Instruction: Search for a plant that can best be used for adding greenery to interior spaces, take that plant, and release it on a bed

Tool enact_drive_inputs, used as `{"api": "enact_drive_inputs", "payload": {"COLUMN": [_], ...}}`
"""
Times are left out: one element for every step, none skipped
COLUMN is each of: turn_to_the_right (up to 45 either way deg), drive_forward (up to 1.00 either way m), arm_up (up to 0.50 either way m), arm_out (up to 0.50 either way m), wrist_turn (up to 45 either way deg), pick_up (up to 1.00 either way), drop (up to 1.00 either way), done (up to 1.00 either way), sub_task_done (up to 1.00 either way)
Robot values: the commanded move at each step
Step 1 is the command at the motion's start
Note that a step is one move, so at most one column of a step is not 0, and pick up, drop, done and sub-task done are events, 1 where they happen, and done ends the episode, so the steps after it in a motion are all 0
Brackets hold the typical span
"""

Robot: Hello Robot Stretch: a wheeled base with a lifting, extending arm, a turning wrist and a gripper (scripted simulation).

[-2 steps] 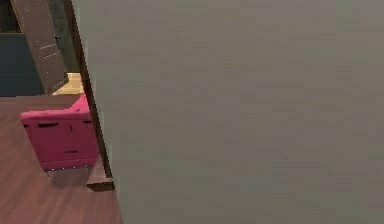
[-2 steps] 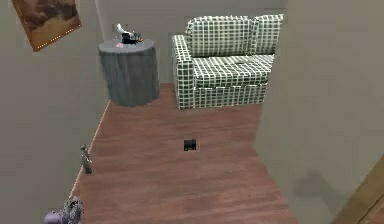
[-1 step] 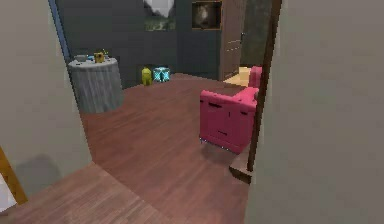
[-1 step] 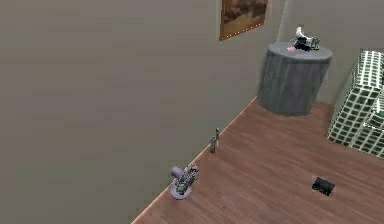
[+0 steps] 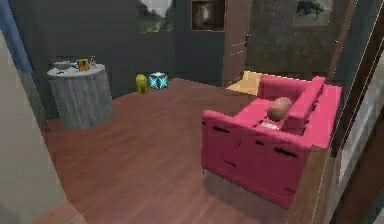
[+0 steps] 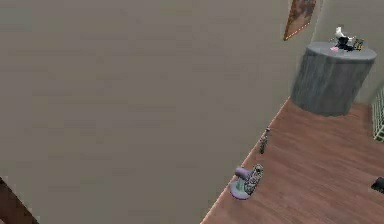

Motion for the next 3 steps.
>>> {"api": "enact_drive_inputs", "payload": {"turn_to_the_right": [-24.0, 0.0, 0.0], "drive_forward": [0.00, 1.00, 0.50], "arm_up": [0.00, 0.00, 0.00], "arm_out": [0.00, 0.00, 0.00], "wrist_turn": [0.0, 0.0, 0.0], "pick_up": [0.00, 0.00, 0.00], "drop": [0.00, 0.00, 0.00], "done": [0.00, 0.00, 0.00], "sub_task_done": [0.00, 0.00, 0.00]}}
